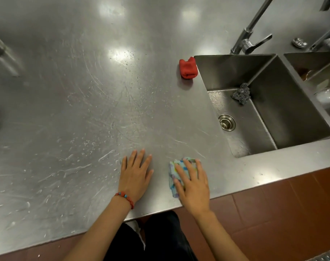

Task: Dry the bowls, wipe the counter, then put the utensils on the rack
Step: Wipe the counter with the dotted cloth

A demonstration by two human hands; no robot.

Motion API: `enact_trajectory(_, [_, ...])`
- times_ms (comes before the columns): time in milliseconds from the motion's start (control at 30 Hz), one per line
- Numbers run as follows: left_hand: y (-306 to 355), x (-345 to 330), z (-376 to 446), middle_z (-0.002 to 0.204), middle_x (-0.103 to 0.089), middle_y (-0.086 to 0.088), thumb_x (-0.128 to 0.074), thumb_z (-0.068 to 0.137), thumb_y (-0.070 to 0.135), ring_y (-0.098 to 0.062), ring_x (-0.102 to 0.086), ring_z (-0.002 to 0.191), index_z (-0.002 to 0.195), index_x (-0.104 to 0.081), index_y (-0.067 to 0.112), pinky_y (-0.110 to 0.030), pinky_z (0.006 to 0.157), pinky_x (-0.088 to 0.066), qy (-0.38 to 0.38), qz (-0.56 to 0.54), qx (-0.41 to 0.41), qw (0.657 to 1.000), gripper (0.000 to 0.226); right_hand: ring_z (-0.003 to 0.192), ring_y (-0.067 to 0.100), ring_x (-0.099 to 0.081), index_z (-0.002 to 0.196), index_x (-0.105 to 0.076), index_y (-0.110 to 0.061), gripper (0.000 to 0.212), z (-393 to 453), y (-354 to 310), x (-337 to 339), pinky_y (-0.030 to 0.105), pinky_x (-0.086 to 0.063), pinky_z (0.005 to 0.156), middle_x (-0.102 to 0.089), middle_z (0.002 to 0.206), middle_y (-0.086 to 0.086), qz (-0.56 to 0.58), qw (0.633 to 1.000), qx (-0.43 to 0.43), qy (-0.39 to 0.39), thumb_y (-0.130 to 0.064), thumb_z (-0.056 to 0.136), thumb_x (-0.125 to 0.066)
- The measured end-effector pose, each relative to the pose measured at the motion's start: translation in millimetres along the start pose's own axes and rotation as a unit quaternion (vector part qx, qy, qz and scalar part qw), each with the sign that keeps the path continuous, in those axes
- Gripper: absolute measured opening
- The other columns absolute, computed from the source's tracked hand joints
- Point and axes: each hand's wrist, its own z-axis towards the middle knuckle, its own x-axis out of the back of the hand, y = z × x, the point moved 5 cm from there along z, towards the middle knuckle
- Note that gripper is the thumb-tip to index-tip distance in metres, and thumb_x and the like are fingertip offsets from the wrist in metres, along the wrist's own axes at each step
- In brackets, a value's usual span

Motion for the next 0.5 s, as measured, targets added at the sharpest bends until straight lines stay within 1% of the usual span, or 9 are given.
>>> enact_trajectory(67, [-3,3,6,0.126,-0.057,-0.022,-0.076,0.072,0.018,-0.046,-0.05,0.117,0.117,-0.062,0.006,-0.064,0.092,-0.037,0.014,-0.003,0.014,1.0,0.049,0.133,0.034,-0.035,0.127,-0.052,-0.03,0.041,6,-5,-5,0.045,-0.039,0.103,-0.052,0.137,0.003,0.003,0.997,0.078,-0.017,-0.047,0.094,-0.035])
enact_trajectory(100, [-5,6,11,0.126,-0.057,-0.022,-0.075,0.073,0.018,-0.046,-0.05,0.117,0.117,-0.061,0.006,-0.064,0.092,-0.037,0.019,-0.005,0.021,1.0,0.048,0.132,0.034,-0.036,0.126,-0.054,-0.029,0.041,19,-2,-3,0.044,-0.04,0.103,-0.053,0.136,0.003,0.001,0.995,0.096,-0.018,-0.046,0.094,-0.036])
enact_trajectory(133, [-7,8,16,0.127,-0.056,-0.022,-0.073,0.075,0.019,-0.046,-0.049,0.118,0.118,-0.061,0.006,-0.064,0.093,-0.036,0.022,-0.006,0.029,0.999,0.047,0.132,0.035,-0.039,0.125,-0.056,-0.028,0.041,35,2,-1,0.044,-0.041,0.102,-0.054,0.136,0.004,-0.004,0.995,0.097,-0.017,-0.045,0.093,-0.038])
enact_trajectory(200, [-10,11,28,0.129,-0.055,-0.023,-0.073,0.075,0.016,-0.046,-0.047,0.12,0.12,-0.059,0.006,-0.064,0.095,-0.034,0.023,-0.009,0.045,0.999,0.048,0.133,0.036,-0.036,0.127,-0.055,-0.026,0.041,75,11,5,0.044,-0.04,0.104,-0.052,0.137,0.005,0.007,0.998,0.054,-0.009,-0.042,0.093,-0.042])
enact_trajectory(267, [-11,14,42,0.13,-0.053,-0.023,-0.073,0.075,0.014,-0.046,-0.046,0.121,0.121,-0.059,0.005,-0.064,0.096,-0.033,0.024,-0.009,0.055,0.998,0.049,0.14,0.033,-0.023,0.134,-0.047,-0.026,0.043,125,18,9,0.044,-0.031,0.11,-0.042,0.145,0.004,0.027,1.0,-0.002,-0.016,-0.042,0.094,-0.042])
enact_trajectory(333, [-12,18,56,0.133,-0.051,-0.022,-0.07,0.078,0.016,-0.045,-0.043,0.124,0.123,-0.056,0.007,-0.063,0.099,-0.031,0.024,-0.01,0.068,0.997,0.048,0.144,0.029,-0.011,0.14,-0.036,-0.028,0.047,165,17,7,0.04,-0.018,0.115,-0.032,0.151,0.001,0.016,0.999,-0.022,-0.034,-0.043,0.096,-0.036])
enact_trajectory(400, [-15,18,67,0.138,-0.046,-0.02,-0.064,0.083,0.019,-0.042,-0.038,0.129,0.127,-0.053,0.009,-0.06,0.103,-0.027,0.014,-0.016,0.093,0.995,0.047,0.144,0.03,-0.008,0.141,-0.034,-0.027,0.048,183,13,5,0.038,-0.012,0.116,-0.029,0.152,0.001,0.014,0.999,-0.025,-0.039,-0.044,0.096,-0.034])
enact_trajectory(433, [-16,18,70,0.14,-0.045,-0.019,-0.062,0.085,0.021,-0.041,-0.036,0.131,0.128,-0.052,0.009,-0.059,0.105,-0.026,0.01,-0.018,0.104,0.994,0.046,0.143,0.032,-0.01,0.14,-0.036,-0.026,0.047,182,10,4,0.039,-0.013,0.116,-0.031,0.151,0.003,0.014,0.999,-0.019,-0.037,-0.043,0.096,-0.036])
enact_trajectory(500, [-17,16,73,0.137,-0.048,-0.02,-0.059,0.085,0.024,-0.042,-0.041,0.127,0.126,-0.054,0.008,-0.061,0.102,-0.03,0.005,-0.012,0.111,0.994,0.044,0.14,0.037,-0.021,0.136,-0.045,-0.023,0.044,167,2,4,0.044,-0.023,0.113,-0.041,0.146,0.006,0.018,1.0,0.023,-0.011,-0.04,0.095,-0.042])
